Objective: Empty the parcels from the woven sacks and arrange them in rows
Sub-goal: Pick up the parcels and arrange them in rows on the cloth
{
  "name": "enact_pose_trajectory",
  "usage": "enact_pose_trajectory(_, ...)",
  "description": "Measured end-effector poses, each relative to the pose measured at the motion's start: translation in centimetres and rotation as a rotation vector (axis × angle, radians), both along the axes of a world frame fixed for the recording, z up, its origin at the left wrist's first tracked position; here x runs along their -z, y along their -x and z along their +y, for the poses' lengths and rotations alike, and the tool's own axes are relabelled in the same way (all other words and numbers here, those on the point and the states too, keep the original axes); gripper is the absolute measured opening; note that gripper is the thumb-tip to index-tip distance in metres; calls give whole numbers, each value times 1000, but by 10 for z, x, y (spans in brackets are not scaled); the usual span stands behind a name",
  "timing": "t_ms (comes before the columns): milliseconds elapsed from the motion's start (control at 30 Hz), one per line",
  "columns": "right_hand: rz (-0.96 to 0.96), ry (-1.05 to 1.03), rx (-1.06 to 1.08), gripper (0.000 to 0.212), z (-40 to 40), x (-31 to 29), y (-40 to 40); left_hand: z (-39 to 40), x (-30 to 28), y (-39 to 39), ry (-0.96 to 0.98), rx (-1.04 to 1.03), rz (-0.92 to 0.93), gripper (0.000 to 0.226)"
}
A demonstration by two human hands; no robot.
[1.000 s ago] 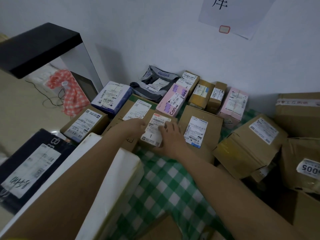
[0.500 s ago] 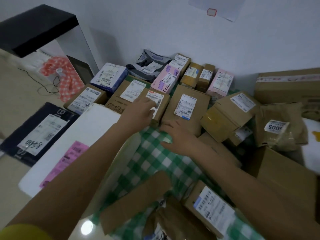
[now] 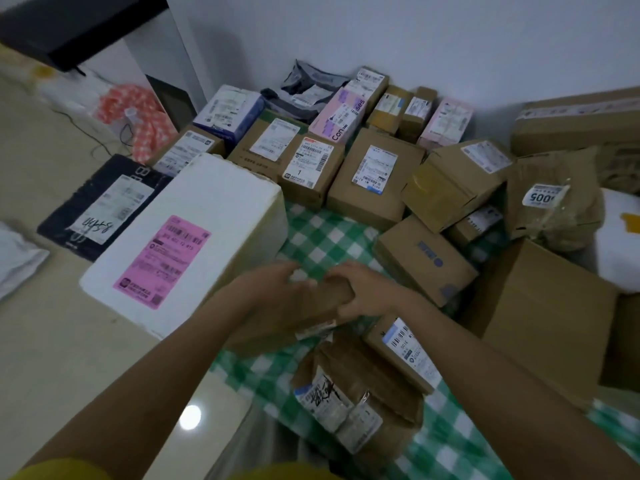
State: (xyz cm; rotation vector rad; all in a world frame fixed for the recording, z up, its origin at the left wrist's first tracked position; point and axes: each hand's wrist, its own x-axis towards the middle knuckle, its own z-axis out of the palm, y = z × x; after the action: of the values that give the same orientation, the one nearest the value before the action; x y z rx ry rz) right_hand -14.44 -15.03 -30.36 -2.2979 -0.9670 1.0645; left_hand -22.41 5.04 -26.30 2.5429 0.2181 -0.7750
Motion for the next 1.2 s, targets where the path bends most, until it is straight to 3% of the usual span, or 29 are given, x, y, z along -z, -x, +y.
enact_pose_trajectory(67,153,-133,264,45,-10,-12,-10,0,10,3,90,-6,130,63)
enact_pose_trajectory(133,188,-228,486,37,-15,-22,-18,0,19,1,194,-32,169,78)
enact_pose_trajectory(267,193,-248,626,43,-12,-39,-31,-6,31,-5,286,-43,127,111)
enact_pose_trajectory(333,210,-224,656,43,-12,-46,-39,-13,30,-10,287,-13,41,117)
enact_pose_trajectory(433,277,-196,720,40,-14,-52,-46,-20,29,-19,282,20,-90,114)
enact_pose_trajectory(567,423,-243,842,44,-21,-53,-51,-18,30,-34,286,10,-79,102)
enact_pose_trajectory(700,480,-416,966,56,-25,-41,-54,-19,22,-53,545,-324,-70,95)
enact_pose_trajectory(800,499,-339,953,41,-20,-31,-46,-21,23,-67,520,-468,-28,92)
enact_pose_trajectory(1000,442,-188,848,39,-13,-14,-30,-30,29,-77,485,-439,69,64)
enact_pose_trajectory(1067,442,-184,762,66,-5,-6,-20,-32,35,-77,495,-443,55,58)
enact_pose_trajectory(1133,415,-176,727,111,7,6,-10,-32,41,-77,449,-466,62,53)
enact_pose_trajectory(1200,304,-153,715,128,18,18,-6,-36,29,-74,389,-447,60,45)
